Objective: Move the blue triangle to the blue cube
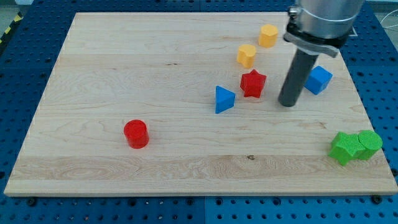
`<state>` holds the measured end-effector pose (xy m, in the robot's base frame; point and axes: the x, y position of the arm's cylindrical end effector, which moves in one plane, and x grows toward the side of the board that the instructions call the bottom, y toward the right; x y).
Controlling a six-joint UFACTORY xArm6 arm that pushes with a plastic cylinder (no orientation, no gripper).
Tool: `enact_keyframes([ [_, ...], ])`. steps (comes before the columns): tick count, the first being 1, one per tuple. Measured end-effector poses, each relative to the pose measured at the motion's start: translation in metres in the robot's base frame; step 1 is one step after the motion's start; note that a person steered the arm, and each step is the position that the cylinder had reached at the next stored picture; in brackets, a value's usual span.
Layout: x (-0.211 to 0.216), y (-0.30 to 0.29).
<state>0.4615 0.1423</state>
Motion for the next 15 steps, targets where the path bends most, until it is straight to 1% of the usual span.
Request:
enact_keyframes([
  [1,0.006,-0.042],
  [3,0.075,-0.117],
  [4,0.065,-0.178],
  [5,0.048,-0.200],
  [8,0.038,-0.202],
  [9,0.038,-0.175],
  [10,0.027,-0.138],
  [11,0.021,-0.119],
  [13,0.003,-0.115],
  [15,-0.004,-0.048],
])
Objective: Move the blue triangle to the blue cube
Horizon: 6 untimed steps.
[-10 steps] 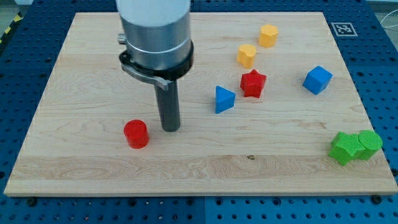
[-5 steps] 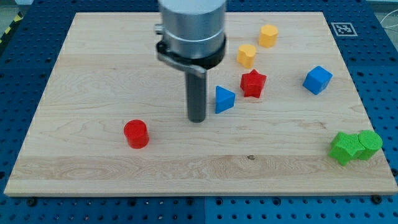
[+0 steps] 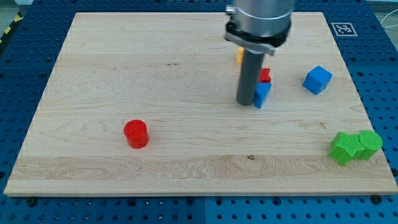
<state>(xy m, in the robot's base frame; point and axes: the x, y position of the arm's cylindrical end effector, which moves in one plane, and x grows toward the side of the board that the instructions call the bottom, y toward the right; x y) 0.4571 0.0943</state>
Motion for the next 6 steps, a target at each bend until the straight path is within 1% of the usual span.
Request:
enact_keyframes([
  [2,0.000,0.061],
  [4,-0.005,0.091],
  [5,-0.006,0.091],
  [6,-0.012,0.070],
])
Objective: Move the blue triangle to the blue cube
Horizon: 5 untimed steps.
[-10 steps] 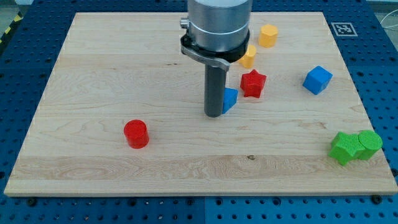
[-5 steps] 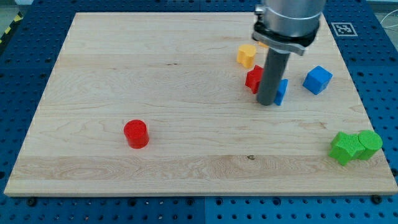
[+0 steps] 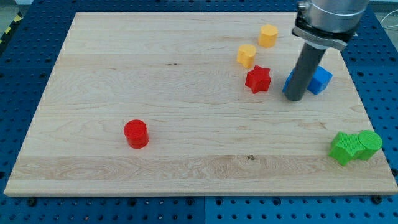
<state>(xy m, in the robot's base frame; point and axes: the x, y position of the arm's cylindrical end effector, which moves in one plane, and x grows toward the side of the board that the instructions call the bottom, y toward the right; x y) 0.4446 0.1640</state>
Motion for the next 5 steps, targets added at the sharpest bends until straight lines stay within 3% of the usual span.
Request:
enact_keyframes([
  [3,-0.023,-0.006],
  [5,-0.038,0.050],
])
